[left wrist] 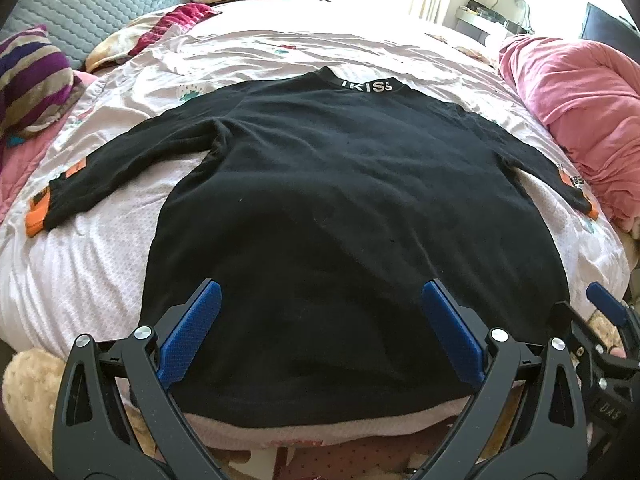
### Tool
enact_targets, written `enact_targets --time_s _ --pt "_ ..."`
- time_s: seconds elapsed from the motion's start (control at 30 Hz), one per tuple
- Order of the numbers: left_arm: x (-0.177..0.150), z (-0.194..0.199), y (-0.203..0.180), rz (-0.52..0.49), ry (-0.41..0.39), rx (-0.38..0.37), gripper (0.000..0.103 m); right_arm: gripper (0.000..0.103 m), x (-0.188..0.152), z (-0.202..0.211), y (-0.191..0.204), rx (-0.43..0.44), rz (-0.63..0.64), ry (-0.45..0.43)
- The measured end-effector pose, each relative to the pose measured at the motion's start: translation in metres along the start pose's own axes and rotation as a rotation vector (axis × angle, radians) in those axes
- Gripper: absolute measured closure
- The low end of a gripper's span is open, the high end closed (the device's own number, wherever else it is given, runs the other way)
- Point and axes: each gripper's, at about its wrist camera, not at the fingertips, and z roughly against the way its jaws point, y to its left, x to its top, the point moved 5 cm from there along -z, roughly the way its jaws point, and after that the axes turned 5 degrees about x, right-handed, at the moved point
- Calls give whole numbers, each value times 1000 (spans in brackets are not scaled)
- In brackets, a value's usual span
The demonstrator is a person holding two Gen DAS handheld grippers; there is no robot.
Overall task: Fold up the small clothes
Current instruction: 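Move the right tool toward the orange cuff of the nearest sleeve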
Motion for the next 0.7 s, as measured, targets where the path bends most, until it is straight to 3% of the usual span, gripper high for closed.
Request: enact_targets --time_s 0.7 --pt "51 -25 -19 -9 13 -26 8 4 58 -20 -24 -18 -27 -36"
